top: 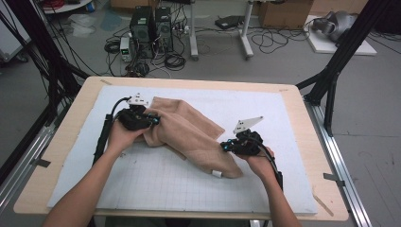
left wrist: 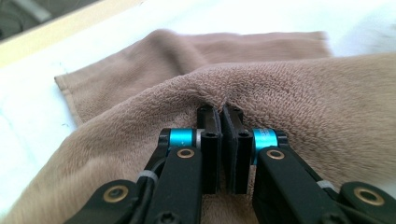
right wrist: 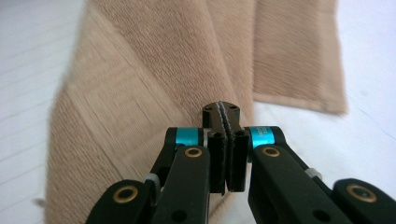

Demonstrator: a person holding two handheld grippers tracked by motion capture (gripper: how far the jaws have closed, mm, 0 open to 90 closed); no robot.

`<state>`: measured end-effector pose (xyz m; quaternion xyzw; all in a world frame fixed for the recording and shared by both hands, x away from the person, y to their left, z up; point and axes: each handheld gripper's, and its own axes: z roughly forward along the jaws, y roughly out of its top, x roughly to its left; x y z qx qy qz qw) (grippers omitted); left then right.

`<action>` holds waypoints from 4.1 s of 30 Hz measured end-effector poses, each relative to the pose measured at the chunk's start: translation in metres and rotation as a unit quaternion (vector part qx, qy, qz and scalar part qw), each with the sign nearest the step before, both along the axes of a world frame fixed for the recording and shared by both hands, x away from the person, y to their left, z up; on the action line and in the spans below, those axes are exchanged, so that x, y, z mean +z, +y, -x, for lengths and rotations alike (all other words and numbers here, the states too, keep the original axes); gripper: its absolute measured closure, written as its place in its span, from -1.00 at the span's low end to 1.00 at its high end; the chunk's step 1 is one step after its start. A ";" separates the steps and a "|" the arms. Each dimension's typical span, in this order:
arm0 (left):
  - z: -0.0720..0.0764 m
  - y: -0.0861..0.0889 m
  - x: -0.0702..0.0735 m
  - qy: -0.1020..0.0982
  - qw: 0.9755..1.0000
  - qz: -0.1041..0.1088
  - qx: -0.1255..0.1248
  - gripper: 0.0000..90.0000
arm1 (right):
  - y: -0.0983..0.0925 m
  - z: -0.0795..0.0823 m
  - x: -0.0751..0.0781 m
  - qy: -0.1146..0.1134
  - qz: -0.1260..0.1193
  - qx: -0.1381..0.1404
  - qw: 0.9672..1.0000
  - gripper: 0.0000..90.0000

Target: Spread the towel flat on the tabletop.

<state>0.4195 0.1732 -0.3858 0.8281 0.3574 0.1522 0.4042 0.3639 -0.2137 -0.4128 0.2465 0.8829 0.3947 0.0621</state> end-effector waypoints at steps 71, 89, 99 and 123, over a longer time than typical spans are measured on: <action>0.010 0.036 -0.022 0.048 0.999 -0.022 -0.005 0.69 | 0.018 -0.025 -0.015 0.010 0.013 -0.032 0.999 0.95; 0.089 0.021 -0.008 0.017 0.997 -0.005 -0.075 0.25 | -0.001 0.006 0.004 -0.009 0.004 -0.013 1.000 0.55; 0.078 -0.004 -0.048 0.056 0.994 -0.029 -0.088 0.42 | 0.000 0.004 -0.023 0.013 0.051 -0.006 0.999 0.44; 0.102 0.018 -0.025 0.021 0.995 -0.014 -0.092 0.87 | 0.001 0.022 -0.002 0.003 0.003 0.042 0.999 0.94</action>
